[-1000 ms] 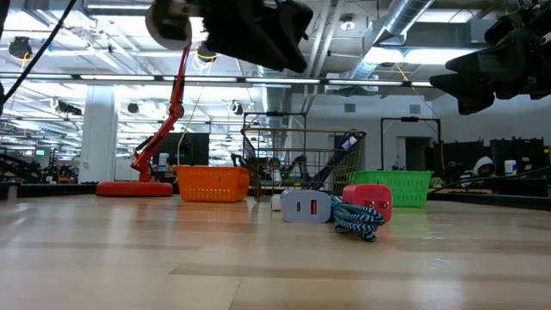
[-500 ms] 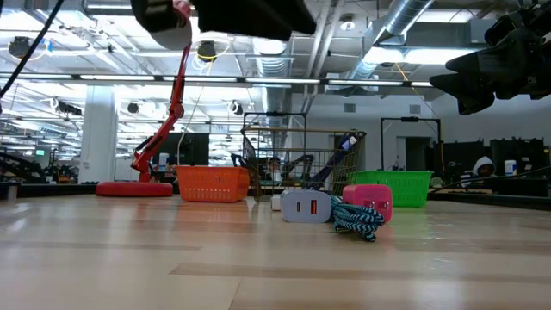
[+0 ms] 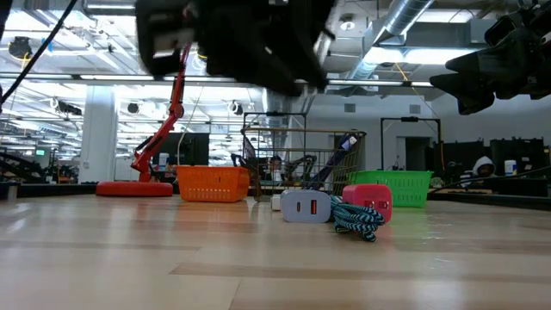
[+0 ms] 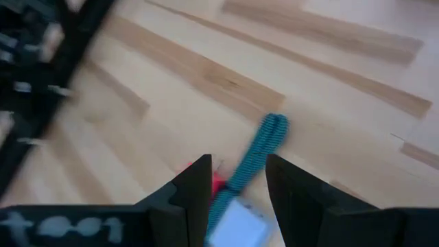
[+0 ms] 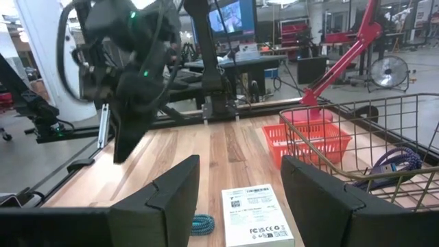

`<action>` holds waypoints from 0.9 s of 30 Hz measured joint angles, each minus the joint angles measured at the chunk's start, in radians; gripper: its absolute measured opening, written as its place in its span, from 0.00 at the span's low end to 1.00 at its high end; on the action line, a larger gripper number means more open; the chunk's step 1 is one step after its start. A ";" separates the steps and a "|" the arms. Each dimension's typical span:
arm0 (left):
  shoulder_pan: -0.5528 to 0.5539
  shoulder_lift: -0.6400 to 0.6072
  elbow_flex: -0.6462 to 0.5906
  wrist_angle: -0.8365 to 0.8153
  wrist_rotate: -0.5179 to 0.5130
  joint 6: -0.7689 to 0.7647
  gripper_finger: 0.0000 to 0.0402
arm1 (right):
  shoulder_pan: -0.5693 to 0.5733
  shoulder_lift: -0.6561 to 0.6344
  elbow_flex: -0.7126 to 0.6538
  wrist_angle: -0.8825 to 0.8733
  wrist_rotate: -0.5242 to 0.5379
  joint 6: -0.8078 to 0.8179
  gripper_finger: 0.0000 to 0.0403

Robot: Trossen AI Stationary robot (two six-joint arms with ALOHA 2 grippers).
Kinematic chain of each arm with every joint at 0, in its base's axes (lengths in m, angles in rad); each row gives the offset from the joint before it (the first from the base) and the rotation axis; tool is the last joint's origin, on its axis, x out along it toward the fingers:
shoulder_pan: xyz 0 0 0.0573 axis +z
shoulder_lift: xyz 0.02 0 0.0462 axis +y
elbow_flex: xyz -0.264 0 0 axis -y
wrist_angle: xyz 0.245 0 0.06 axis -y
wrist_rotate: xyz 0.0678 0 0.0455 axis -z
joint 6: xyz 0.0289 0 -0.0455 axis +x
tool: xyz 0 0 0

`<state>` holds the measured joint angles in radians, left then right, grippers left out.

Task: Pick and place items into bin
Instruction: Put the light blue charger cable into the wire basket

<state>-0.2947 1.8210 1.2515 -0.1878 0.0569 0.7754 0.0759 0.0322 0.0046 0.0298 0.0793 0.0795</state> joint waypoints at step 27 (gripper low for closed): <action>-0.114 -0.058 -0.001 -0.068 -0.218 -0.801 0.32 | 0.000 0.000 0.000 -0.002 0.000 0.000 0.49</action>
<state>-0.4088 1.7631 1.2503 -0.2559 -0.1607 -0.0260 0.0760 0.0326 0.0047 0.0281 0.0792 0.0795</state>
